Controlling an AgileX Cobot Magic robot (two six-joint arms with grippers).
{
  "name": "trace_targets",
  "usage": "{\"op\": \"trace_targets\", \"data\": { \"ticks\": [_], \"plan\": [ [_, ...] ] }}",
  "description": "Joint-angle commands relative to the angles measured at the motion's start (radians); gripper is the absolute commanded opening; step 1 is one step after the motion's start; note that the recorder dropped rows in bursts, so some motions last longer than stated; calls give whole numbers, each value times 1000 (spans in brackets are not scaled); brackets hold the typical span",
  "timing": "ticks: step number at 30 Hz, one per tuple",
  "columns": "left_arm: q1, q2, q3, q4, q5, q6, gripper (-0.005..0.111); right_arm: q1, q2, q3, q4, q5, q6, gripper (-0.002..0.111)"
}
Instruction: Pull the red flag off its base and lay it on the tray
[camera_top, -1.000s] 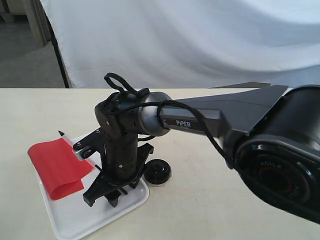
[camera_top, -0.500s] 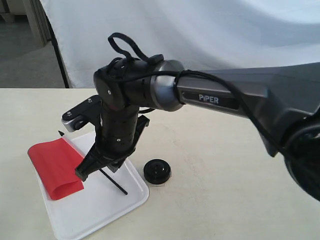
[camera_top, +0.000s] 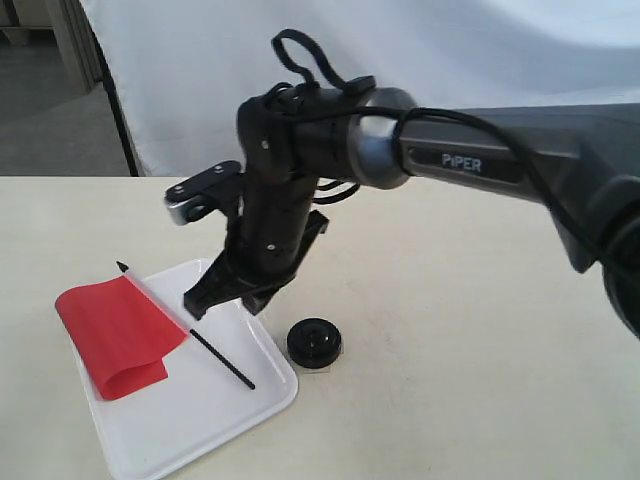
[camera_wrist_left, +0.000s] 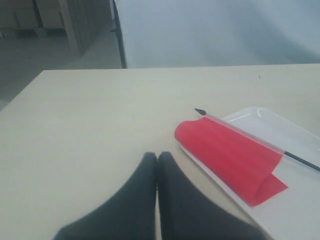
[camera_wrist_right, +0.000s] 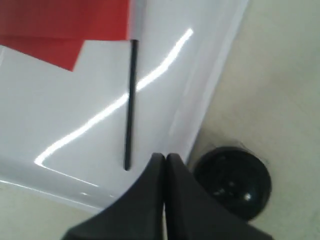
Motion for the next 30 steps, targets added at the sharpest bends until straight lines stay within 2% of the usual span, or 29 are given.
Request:
{"op": "trace_targets", "data": {
  "ticks": [1,5,10,20,22,25,30],
  "plan": [
    [-4,-3,2,4,3,-6,0,-112,-67,105,8,-11,-11,-1],
    [-4,-3,2,4,3,-6,0,-248,-186,297,8,-112,5,-1],
    [-4,-3,2,4,3,-6,0,-460,-369,504,11,-125,10,-1],
    [-4,-3,2,4,3,-6,0,-916,-926,855,11,-165,84,-1],
    [-4,-3,2,4,3,-6,0,-942,-1054,922,19,-222,132,-1],
    [-4,-3,2,4,3,-6,0,-913,-1251,1021,30,-318,132,-1],
    [-4,-3,2,4,3,-6,0,-742,-1586,1194,-26,-491,140,-1]
  ]
}}
